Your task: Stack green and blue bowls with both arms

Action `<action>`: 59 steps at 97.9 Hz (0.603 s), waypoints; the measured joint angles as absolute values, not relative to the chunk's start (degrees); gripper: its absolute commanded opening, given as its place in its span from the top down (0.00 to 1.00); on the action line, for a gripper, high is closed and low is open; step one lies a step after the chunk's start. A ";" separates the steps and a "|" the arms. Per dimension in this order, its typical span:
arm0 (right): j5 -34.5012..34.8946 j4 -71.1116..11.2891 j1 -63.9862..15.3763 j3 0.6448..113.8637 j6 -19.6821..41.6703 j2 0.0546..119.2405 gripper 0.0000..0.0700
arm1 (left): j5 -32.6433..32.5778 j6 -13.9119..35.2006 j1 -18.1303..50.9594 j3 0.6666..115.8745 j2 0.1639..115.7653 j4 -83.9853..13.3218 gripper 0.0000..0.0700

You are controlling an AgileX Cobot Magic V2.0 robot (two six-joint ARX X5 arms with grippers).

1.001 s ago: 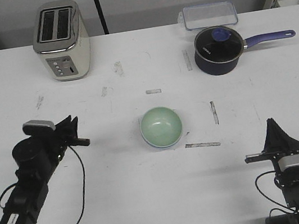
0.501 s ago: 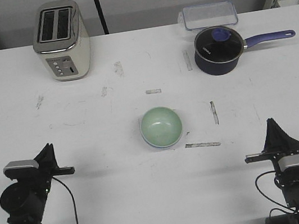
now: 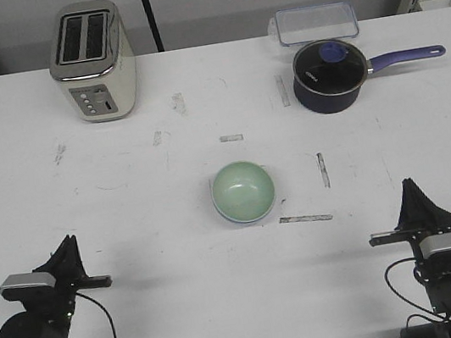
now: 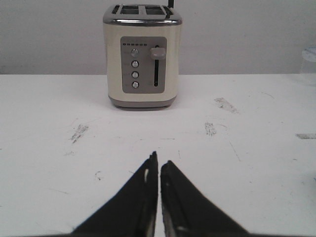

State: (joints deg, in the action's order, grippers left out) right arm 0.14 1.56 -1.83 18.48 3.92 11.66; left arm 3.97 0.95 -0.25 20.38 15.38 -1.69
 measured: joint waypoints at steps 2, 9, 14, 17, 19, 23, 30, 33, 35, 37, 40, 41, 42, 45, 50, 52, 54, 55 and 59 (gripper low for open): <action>0.14 1.56 -1.83 18.48 3.95 11.66 1.00 | 3.97 0.95 -0.25 20.38 15.09 -1.67 1.00; 0.14 1.54 -1.83 18.48 3.95 11.66 1.00 | 3.97 0.95 -0.25 20.38 14.35 -1.54 1.00; 0.12 1.54 -1.83 18.48 3.92 11.66 1.00 | 3.97 0.95 -0.25 20.38 14.04 -1.48 1.00; 0.14 1.54 -1.83 18.48 3.95 11.66 1.00 | 3.97 0.95 -0.25 20.38 13.72 -1.45 1.00; 0.14 1.56 -1.83 18.48 3.95 11.66 1.00 | 3.97 0.95 -0.25 20.38 13.56 -1.43 1.00; 0.14 1.56 -1.83 18.48 3.95 11.66 1.00 | 3.97 0.95 -0.25 20.32 13.41 -1.15 1.00; 0.12 1.54 -1.83 18.48 3.95 11.66 1.00 | 3.73 0.95 0.01 20.10 13.30 -0.51 1.00; 0.14 1.56 -1.83 18.48 3.95 11.66 1.00 | 3.18 0.95 0.34 19.84 13.19 -0.34 1.00; 0.14 1.56 -1.83 18.48 3.92 11.66 1.00 | 2.87 0.95 0.64 19.55 13.04 -0.30 1.00; 0.14 1.56 -1.83 18.48 3.92 11.66 1.00 | 2.61 0.93 0.97 19.16 12.93 -0.23 1.00; 0.14 1.54 -1.83 18.48 3.95 11.66 1.00 | 1.85 0.93 1.54 18.46 12.60 -0.12 1.00; 0.14 1.54 -1.83 18.48 3.95 11.66 1.00 | 1.54 0.93 1.76 18.22 12.53 -0.10 1.00; 0.14 1.54 -1.83 18.48 3.92 11.66 1.00 | 1.28 0.93 1.96 17.96 12.40 -0.05 1.00; 0.14 1.54 -1.83 18.48 3.95 11.66 1.00 | 0.73 0.93 2.46 17.19 12.03 0.03 1.00; 0.14 1.56 -1.83 18.48 3.92 11.66 1.00 | -0.01 0.80 2.94 15.90 11.38 0.64 1.00; 0.14 1.56 -1.83 18.48 3.95 11.66 1.00 | -0.08 0.64 3.01 15.42 11.09 1.04 1.00; 0.14 1.54 -1.83 18.48 3.95 11.66 1.00 | -0.14 0.45 3.11 14.98 10.81 1.43 1.00; 0.12 1.54 -1.83 18.48 3.92 11.66 1.00 | -0.19 0.34 3.16 14.79 10.66 1.63 1.00; 0.14 1.56 -1.83 18.48 3.92 11.66 1.00 | -0.21 -0.27 3.20 14.04 10.04 2.46 1.00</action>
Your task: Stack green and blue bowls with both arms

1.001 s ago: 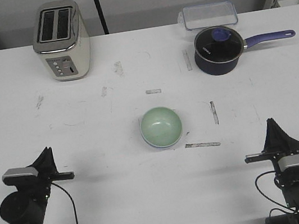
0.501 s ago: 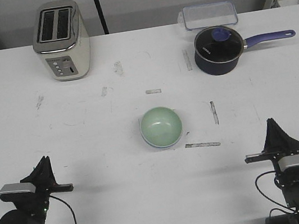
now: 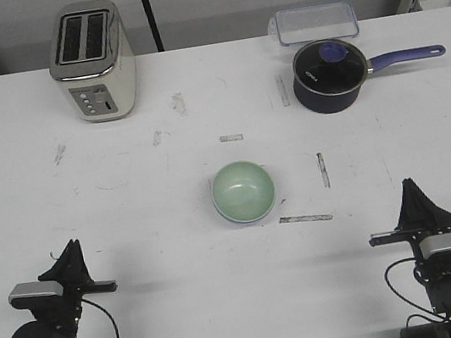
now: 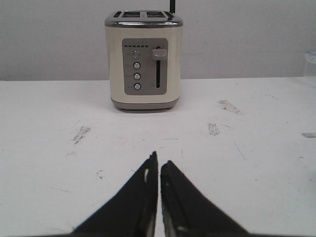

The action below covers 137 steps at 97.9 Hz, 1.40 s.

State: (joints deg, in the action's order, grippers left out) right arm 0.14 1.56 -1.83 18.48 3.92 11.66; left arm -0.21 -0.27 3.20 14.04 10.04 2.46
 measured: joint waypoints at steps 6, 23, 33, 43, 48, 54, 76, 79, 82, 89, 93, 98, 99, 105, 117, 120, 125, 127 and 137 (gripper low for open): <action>0.14 1.54 -1.83 18.48 3.92 11.66 1.00 | -0.21 -0.97 3.27 13.06 8.99 3.46 1.00; 0.14 1.54 -1.83 18.48 3.92 11.66 1.00 | -0.21 -1.67 3.05 8.88 5.72 6.15 1.00; 0.14 1.54 -1.83 18.48 3.92 11.66 1.00 | -0.19 -1.91 2.37 6.39 3.90 7.07 1.00; 0.14 1.56 -1.83 18.48 3.95 11.66 1.00 | -0.03 -2.02 1.63 4.47 2.55 8.49 1.00; 0.14 1.54 -1.83 18.48 3.92 11.66 1.00 | 0.10 -2.02 1.50 3.84 1.98 8.78 1.00; 0.14 1.56 -1.83 18.48 3.92 11.66 1.00 | 0.16 -2.02 1.50 3.11 1.28 8.93 1.00; 0.12 1.54 -1.83 18.48 3.92 11.66 1.00 | 0.36 -2.02 1.50 1.96 0.27 11.22 1.00; 0.12 1.56 -1.83 18.48 3.92 11.66 1.00 | 0.36 -2.02 1.50 1.96 0.30 11.16 1.00; 0.12 1.56 -1.83 18.48 3.92 11.66 1.00 | 0.36 -2.02 1.50 1.96 0.30 11.16 1.00; 0.12 1.56 -1.83 18.48 3.95 11.66 1.00 | 0.36 -2.02 1.50 1.96 0.30 11.16 1.00; 0.12 1.54 -1.83 18.48 3.92 11.66 1.00 | 0.36 -2.02 1.50 1.96 0.30 11.14 1.00; 0.12 1.56 -1.83 18.48 3.92 11.66 1.00 | 0.36 -2.02 1.50 1.96 0.30 11.16 1.00; 0.12 1.56 -1.83 18.48 3.92 11.66 1.00 | 0.36 -2.02 1.50 1.96 0.30 11.16 1.00; 0.12 1.56 -1.83 18.48 3.92 11.66 1.00 | 0.36 -2.02 1.50 1.96 0.30 11.16 1.00; 0.12 1.56 -1.83 18.48 3.92 11.66 1.00 | 0.36 -2.02 1.50 1.96 0.30 11.16 1.00; 0.12 1.56 -1.83 18.48 3.95 11.66 1.00 | 0.36 -2.02 1.50 1.96 0.30 11.16 1.00; 0.12 1.56 -1.83 18.48 3.92 11.66 1.00 | 0.36 -2.02 1.50 1.96 0.30 11.16 1.00; 0.12 1.56 -1.83 18.48 3.92 11.66 1.00 | 0.36 -2.02 1.50 1.96 0.30 11.16 1.00; 0.12 1.54 -1.83 18.48 3.92 11.66 1.00 | 0.36 -2.02 1.50 1.96 0.30 11.16 1.00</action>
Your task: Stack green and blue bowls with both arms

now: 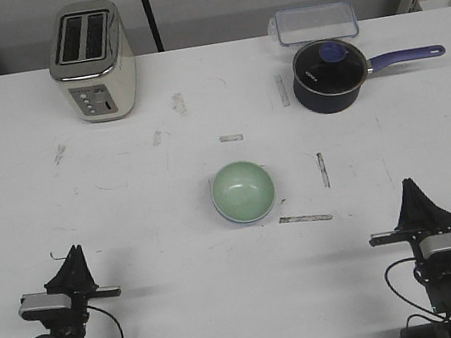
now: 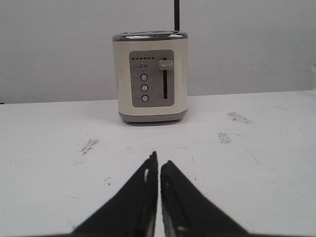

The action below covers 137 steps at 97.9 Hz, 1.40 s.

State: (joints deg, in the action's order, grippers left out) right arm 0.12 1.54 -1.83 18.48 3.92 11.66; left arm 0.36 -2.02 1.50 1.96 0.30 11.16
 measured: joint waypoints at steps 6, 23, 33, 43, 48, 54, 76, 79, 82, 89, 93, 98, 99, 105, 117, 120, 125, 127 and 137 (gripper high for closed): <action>0.12 1.56 -1.83 18.48 3.95 11.66 1.00 | 0.36 -2.02 1.50 1.96 0.30 11.16 1.00; 0.12 1.56 -1.83 18.48 3.95 11.66 1.00 | 0.36 -2.02 1.50 1.96 0.30 11.16 1.00; 0.12 1.54 -1.83 18.48 3.92 11.66 1.00 | 0.36 -2.02 1.50 1.96 0.30 11.16 1.00; -0.23 1.54 -1.83 18.48 3.92 11.62 1.00 | 0.36 -2.02 1.50 1.96 0.30 11.16 1.00; -0.23 1.56 -1.83 18.22 3.92 10.90 1.00 | 0.36 -2.02 1.50 1.96 0.30 11.14 1.00; -0.23 1.52 -1.87 17.10 3.92 9.74 1.00 | 0.36 -2.02 1.50 1.96 0.30 11.16 1.00; 0.27 0.73 -1.87 9.56 3.95 3.36 1.00 | 0.36 -2.02 1.50 1.96 0.30 11.14 1.00; 0.45 0.69 -1.87 7.49 3.92 1.34 1.00 | 0.36 -2.02 1.50 1.96 0.30 11.16 1.00; 0.47 0.73 -1.87 6.79 3.92 0.60 1.00 | 0.36 -2.02 1.50 1.96 0.30 11.14 1.00; 0.49 1.17 -1.87 5.45 3.95 0.03 1.00 | 0.36 -2.02 1.50 1.96 0.30 11.16 1.00; 0.99 0.97 -1.87 4.86 3.92 0.05 1.00 | 0.36 -2.02 1.50 1.96 0.30 11.16 1.00; 1.52 0.54 -1.87 4.21 3.92 0.05 1.00 | 0.36 -2.02 1.50 1.96 0.30 11.16 1.00; 1.52 0.51 -1.87 4.08 3.92 0.05 1.00 | 0.36 -2.02 1.50 1.96 0.30 11.16 1.00; 1.54 0.62 -1.87 3.42 3.95 0.05 1.00 | 0.36 -2.02 1.50 1.96 0.30 11.14 1.00; 1.93 3.68 -1.85 1.23 3.95 0.05 1.00 | 0.36 -2.02 1.50 1.96 0.30 11.16 1.00; 1.96 2.98 -1.85 0.99 3.95 0.05 1.00 | 0.38 -2.02 1.50 1.96 0.30 11.14 1.00; 1.93 1.91 -1.85 0.82 3.97 0.10 1.00 | 0.36 -2.02 1.50 1.96 0.30 11.14 1.00; 1.93 1.91 -1.85 0.82 3.97 0.10 1.00 | 0.36 -2.02 1.50 1.96 0.30 11.16 1.00; 1.96 3.14 -1.85 0.82 3.97 0.08 1.00 | 0.36 -2.02 1.50 1.96 0.30 11.16 1.00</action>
